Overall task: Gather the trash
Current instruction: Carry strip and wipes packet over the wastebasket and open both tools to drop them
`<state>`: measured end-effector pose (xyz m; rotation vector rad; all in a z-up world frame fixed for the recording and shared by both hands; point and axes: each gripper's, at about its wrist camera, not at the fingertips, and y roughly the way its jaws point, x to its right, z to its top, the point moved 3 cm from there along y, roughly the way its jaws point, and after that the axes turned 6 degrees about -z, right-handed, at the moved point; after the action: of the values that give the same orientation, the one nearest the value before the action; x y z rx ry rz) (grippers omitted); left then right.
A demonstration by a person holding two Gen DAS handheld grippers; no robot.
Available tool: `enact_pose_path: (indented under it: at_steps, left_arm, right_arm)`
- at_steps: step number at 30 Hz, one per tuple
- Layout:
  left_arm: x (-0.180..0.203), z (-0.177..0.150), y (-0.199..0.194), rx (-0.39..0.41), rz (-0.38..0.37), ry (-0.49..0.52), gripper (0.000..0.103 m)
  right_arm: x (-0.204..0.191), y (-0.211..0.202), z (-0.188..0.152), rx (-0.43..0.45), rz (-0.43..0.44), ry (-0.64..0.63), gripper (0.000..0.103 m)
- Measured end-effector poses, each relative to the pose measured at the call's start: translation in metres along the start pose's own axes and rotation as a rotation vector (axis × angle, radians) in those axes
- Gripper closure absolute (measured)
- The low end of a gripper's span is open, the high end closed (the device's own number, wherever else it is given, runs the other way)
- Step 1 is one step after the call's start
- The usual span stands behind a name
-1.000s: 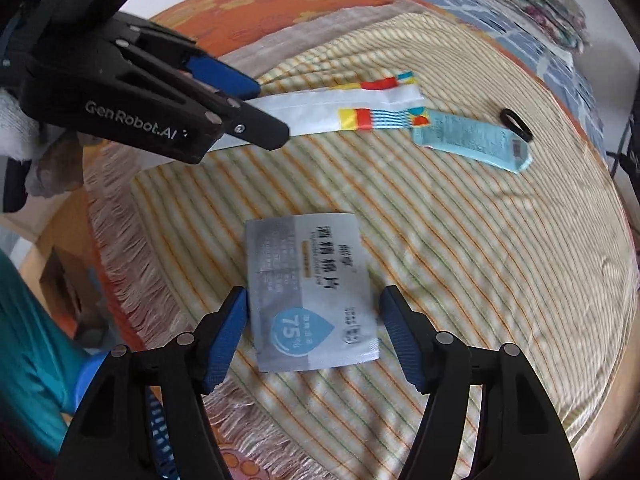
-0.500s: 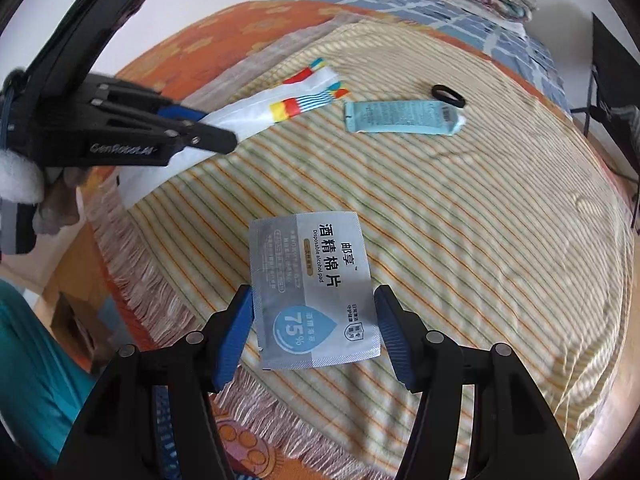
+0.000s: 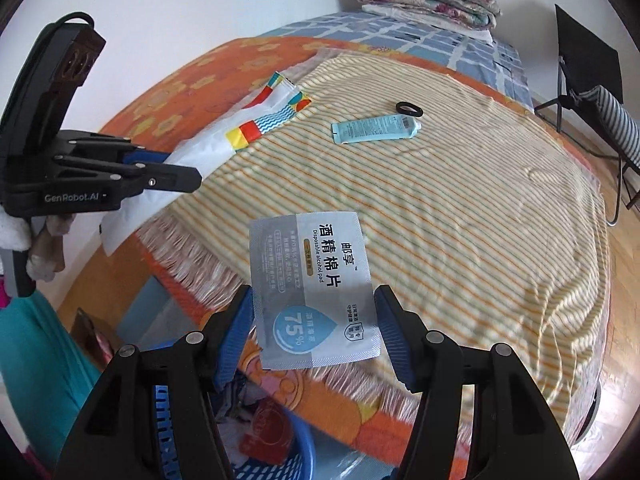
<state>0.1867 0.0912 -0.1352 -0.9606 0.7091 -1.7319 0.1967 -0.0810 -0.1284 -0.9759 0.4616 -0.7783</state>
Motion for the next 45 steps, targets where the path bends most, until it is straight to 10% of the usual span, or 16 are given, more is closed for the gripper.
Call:
enact_pose_path:
  at_steps: [18, 45]
  left_arm:
    - [0.055, -0.094, -0.023, 0.006, -0.096, -0.035, 0.083]
    - [0.084, -0.164, 0.012, -0.043, -0.074, -0.002, 0.083]
  right_arm:
    - [-0.032, -0.058, -0.087, 0.007, 0.025, 0.028, 0.043]
    - [-0.07, -0.029, -0.17, -0.146, 0.021, 0.017, 0.042]
